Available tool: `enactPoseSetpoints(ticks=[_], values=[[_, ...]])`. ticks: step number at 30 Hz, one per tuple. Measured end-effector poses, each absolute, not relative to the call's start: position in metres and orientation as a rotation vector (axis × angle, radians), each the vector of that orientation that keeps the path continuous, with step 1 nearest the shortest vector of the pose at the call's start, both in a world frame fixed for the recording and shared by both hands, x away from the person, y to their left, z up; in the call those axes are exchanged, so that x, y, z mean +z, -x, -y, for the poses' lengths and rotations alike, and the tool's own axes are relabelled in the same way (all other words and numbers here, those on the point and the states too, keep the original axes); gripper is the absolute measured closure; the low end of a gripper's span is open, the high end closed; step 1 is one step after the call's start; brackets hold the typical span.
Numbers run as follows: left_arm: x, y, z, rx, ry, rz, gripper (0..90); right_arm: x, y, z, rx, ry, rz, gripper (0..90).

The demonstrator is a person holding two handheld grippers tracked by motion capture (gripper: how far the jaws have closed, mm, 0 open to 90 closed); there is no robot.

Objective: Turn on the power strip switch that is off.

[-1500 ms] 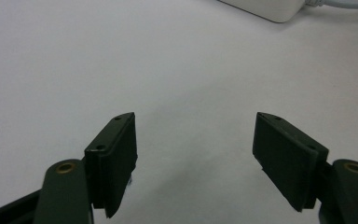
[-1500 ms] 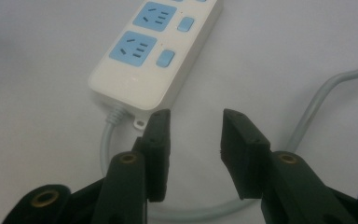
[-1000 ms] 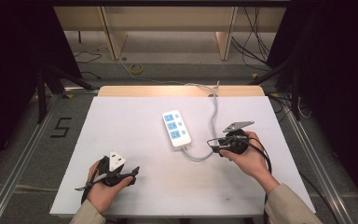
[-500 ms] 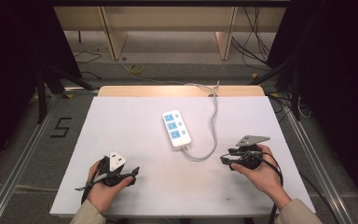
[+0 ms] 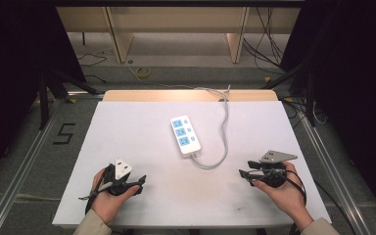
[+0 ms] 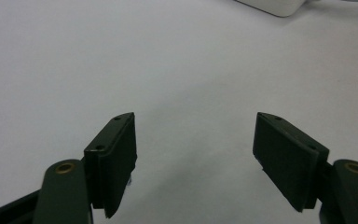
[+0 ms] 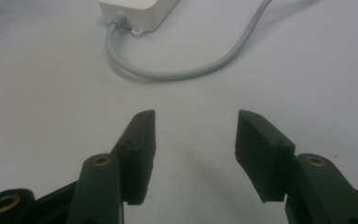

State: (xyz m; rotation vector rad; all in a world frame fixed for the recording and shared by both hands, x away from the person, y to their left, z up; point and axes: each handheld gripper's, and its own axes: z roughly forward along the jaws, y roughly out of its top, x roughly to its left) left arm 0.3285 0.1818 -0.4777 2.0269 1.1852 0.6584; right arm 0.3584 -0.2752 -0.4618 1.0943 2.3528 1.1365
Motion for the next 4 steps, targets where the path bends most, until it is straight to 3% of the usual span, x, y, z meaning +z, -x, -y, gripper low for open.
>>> enactPoseSetpoints(ticks=[4], values=[[-0.4792, -0.3306, -0.1842, 0.660, -2.031, -1.191, 29.5, -0.4637, -0.3577, 0.2765, 1.142, -1.098, -2.355, 48.5]])
